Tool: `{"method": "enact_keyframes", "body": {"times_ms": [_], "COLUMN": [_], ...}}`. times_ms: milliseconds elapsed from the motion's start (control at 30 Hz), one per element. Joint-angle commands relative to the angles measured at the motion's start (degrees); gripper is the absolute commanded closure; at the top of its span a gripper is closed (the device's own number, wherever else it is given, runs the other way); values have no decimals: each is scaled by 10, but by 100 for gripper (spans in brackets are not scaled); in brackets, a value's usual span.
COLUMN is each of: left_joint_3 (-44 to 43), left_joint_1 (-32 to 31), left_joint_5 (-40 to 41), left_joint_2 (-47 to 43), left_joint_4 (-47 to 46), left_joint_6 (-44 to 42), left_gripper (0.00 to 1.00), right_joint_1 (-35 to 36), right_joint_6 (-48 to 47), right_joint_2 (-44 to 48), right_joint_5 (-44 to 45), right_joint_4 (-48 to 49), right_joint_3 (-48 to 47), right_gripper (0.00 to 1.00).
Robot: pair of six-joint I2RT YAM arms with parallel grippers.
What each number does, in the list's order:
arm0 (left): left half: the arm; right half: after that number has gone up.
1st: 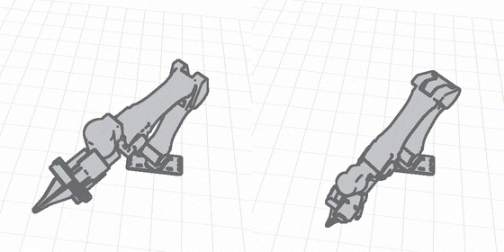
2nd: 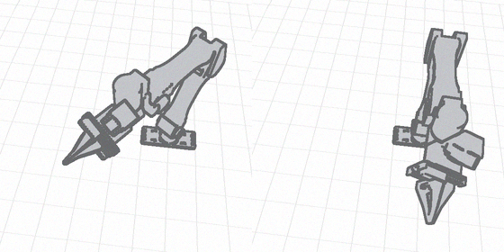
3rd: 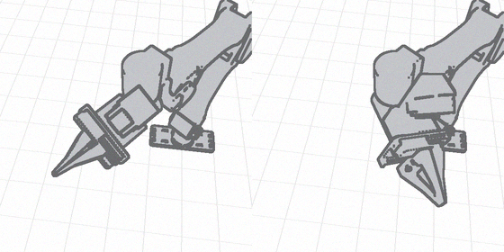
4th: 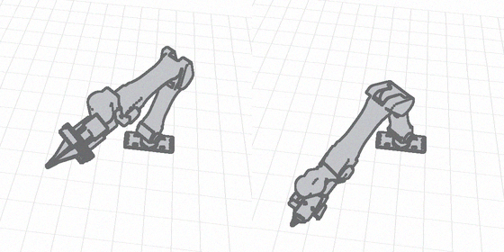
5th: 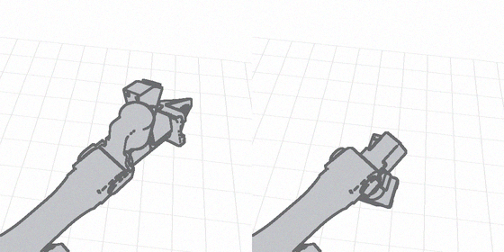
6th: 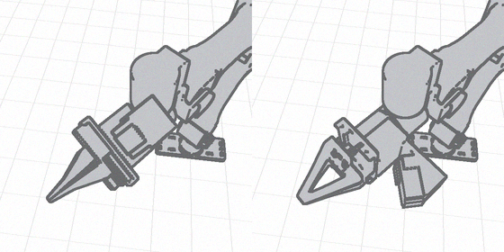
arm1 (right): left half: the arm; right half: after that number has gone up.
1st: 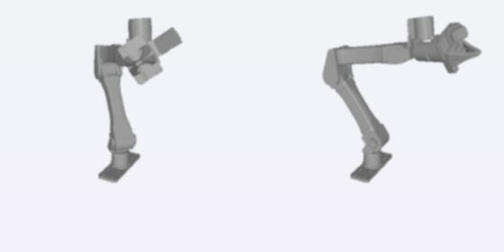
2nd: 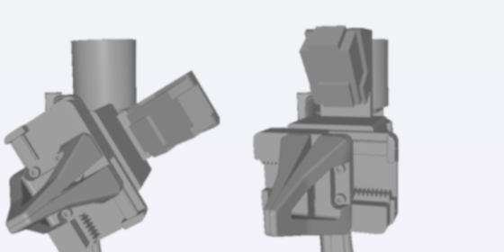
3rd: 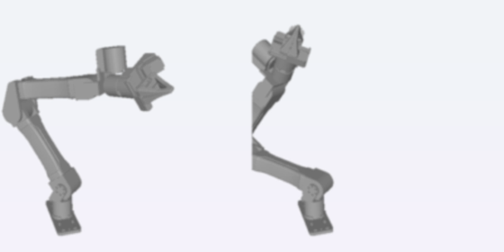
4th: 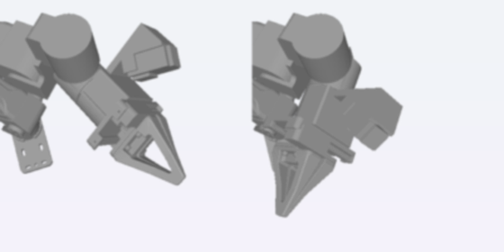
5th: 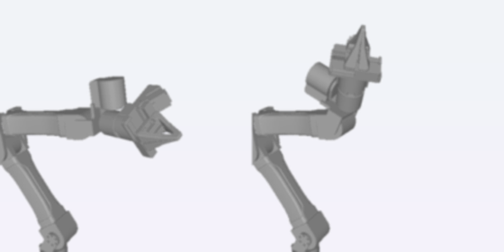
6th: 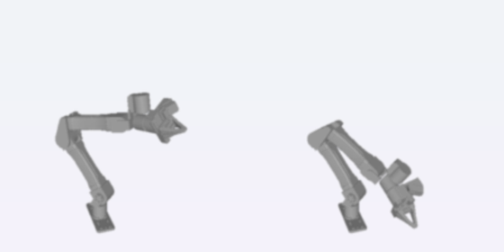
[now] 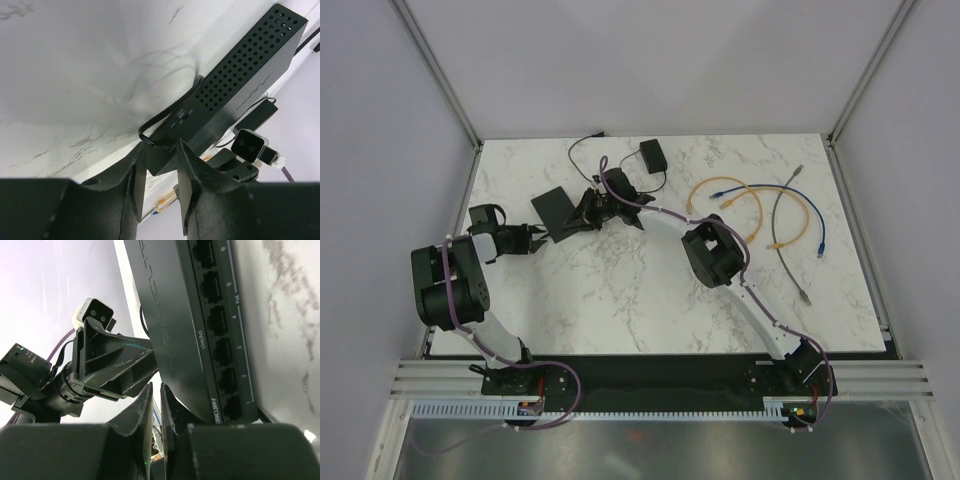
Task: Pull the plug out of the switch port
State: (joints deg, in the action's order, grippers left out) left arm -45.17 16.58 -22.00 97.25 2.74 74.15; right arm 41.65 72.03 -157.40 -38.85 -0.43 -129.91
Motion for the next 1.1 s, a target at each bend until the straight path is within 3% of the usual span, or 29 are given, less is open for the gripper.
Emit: {"method": "enact_keyframes", "body": {"times_ms": [0,500,567,700,767,1067], "left_joint_3": [-5,9,7,13,15,57], "left_joint_1": [-3,-3,-4,-3,-3,-16], "left_joint_5": [26,24,22,20,13,-72], "left_joint_2": [12,43,45,37,34,21], "left_joint_4": [-15,-68,-72,-76,-75,-62], "left_joint_6": [40,73,72,62,29,-145], "left_gripper": [63,68,72,89,98,98], "right_joint_1": [10,13,14,17,23,28], "right_joint_6": [-8,3,5,9,7,-83], "right_joint_2": [-8,-24,-26,-26,-26,-8], "right_joint_5": [-10,-18,-18,-22,-25,-20], "right_joint_4": [24,40,39,39,39,-51], "right_joint_3": [-32,-58,-58,-62,-68,-69], "right_gripper": [83,87,87,88,87,87]}}
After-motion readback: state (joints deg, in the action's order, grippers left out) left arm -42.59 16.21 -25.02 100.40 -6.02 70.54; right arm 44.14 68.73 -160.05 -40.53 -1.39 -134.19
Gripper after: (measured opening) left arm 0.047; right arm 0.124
